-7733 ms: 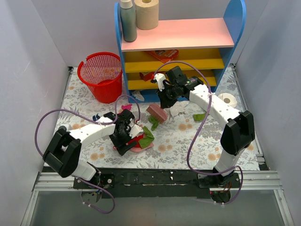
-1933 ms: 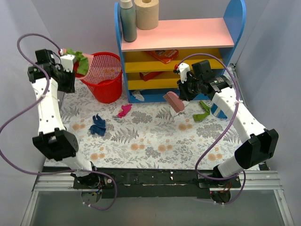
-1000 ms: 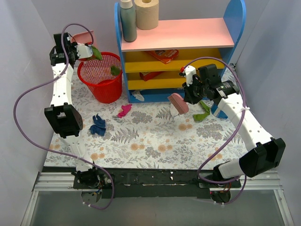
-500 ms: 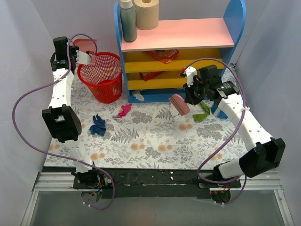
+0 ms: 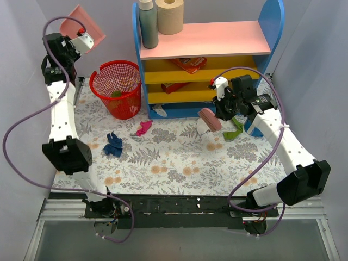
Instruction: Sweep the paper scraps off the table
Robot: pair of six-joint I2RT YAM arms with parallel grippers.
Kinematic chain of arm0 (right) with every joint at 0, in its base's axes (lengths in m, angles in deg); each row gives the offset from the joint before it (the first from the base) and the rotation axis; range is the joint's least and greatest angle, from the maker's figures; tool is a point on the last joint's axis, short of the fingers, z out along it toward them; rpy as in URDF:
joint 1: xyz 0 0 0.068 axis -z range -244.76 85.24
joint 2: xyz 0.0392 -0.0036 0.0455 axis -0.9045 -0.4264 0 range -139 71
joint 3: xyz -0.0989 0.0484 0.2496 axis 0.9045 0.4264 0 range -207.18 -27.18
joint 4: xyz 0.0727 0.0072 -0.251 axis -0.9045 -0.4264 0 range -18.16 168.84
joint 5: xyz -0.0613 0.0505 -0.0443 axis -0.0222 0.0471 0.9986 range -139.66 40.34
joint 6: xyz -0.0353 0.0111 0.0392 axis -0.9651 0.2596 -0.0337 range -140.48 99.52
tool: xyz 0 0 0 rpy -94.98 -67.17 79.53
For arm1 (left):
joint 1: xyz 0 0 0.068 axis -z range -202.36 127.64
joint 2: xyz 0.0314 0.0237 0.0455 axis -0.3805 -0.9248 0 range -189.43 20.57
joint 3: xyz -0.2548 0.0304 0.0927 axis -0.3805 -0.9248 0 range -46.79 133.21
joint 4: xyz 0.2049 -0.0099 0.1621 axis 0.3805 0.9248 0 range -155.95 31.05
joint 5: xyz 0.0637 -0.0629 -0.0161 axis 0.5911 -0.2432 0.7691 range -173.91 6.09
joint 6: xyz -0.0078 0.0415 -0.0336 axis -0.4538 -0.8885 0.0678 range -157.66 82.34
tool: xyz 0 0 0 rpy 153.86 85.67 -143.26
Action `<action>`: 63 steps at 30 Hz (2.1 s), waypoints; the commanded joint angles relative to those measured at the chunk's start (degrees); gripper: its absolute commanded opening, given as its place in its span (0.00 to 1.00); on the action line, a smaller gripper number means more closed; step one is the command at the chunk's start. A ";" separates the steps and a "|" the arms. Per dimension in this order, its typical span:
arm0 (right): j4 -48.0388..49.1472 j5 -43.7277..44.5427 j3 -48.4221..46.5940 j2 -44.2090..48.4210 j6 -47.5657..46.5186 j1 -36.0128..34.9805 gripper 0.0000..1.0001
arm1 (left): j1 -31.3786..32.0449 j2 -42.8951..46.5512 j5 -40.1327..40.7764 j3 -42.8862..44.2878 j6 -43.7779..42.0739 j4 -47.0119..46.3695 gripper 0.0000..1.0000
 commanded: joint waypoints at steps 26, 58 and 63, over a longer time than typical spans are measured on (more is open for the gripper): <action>26.88 20.34 5.48 -5.39 -47.11 -27.57 0.01 | 7.01 38.48 -43.81 -47.56 38.81 32.45 0.00; 15.62 15.49 5.99 -1.00 -42.64 -28.01 0.01 | 6.83 35.68 -36.56 -49.41 41.18 31.22 0.00; 18.72 25.96 -2.14 -13.29 -36.41 -28.19 0.01 | 6.83 32.51 -37.98 -46.78 41.54 33.23 0.00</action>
